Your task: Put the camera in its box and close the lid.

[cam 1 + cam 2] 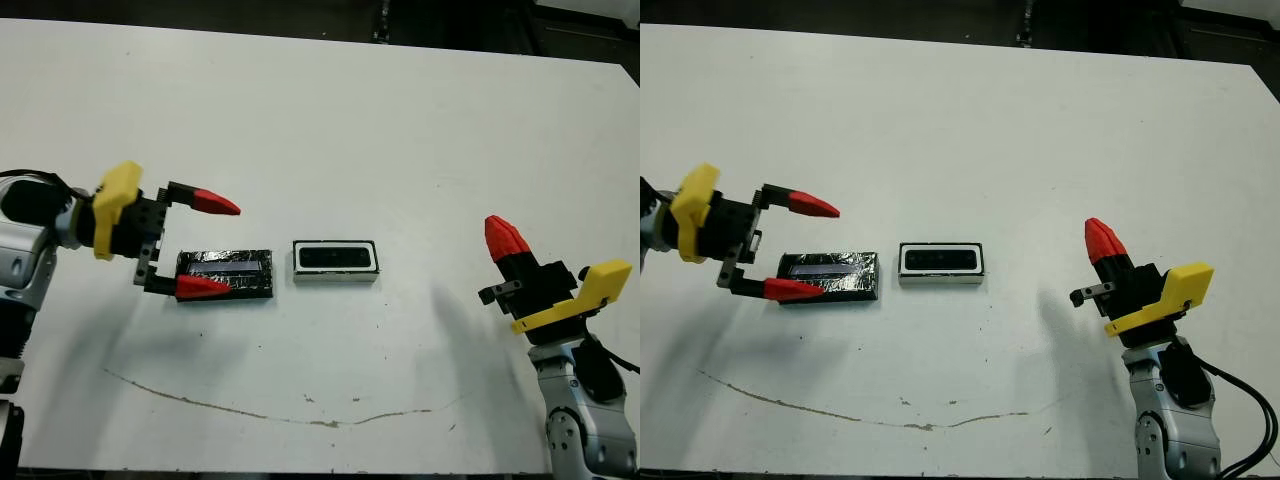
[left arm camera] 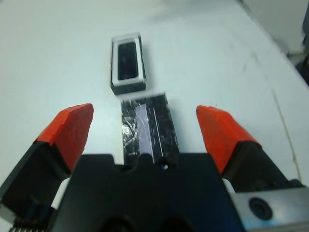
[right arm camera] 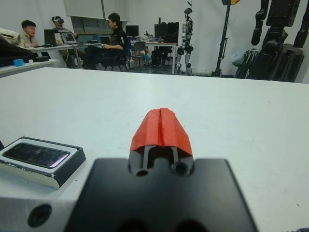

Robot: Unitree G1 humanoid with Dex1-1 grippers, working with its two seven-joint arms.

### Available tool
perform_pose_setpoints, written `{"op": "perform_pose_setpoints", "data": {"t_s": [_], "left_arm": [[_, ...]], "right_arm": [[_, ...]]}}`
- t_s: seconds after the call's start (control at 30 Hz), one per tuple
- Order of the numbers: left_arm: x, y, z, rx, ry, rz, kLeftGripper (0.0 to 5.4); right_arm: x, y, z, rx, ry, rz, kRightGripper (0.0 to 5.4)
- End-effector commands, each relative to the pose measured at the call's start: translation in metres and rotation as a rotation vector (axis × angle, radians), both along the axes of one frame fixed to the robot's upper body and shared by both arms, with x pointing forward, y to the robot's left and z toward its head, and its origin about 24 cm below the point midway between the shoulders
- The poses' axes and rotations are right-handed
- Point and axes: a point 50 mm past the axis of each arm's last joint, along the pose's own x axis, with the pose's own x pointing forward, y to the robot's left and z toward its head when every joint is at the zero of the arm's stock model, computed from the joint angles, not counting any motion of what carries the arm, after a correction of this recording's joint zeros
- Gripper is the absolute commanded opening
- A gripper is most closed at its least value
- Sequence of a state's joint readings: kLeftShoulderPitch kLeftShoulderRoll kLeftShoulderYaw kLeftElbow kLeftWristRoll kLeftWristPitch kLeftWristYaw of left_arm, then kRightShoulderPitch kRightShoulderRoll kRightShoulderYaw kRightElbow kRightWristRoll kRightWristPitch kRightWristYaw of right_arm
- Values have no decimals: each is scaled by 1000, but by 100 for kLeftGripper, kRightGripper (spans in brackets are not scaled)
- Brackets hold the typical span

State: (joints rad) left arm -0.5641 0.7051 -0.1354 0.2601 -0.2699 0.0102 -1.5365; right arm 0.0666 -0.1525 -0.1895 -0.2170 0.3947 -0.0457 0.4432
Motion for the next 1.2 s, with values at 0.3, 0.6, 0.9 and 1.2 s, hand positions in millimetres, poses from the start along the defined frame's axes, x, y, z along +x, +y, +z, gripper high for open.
{"op": "perform_pose_setpoints", "data": {"t_s": [0.3,0.6,0.9,1.2], "left_arm": [[3,-2,2,128,-43,-12,540],[3,5,-3,162,-20,9,540],[2,15,-10,219,-7,44,540],[2,21,-15,251,6,59,540]], "right_arm": [[-2,-4,-5,-4,20,-6,0],[-3,-3,-6,-3,35,2,0],[-3,-3,-6,8,35,20,0],[-3,-3,-6,2,38,18,0]]}}
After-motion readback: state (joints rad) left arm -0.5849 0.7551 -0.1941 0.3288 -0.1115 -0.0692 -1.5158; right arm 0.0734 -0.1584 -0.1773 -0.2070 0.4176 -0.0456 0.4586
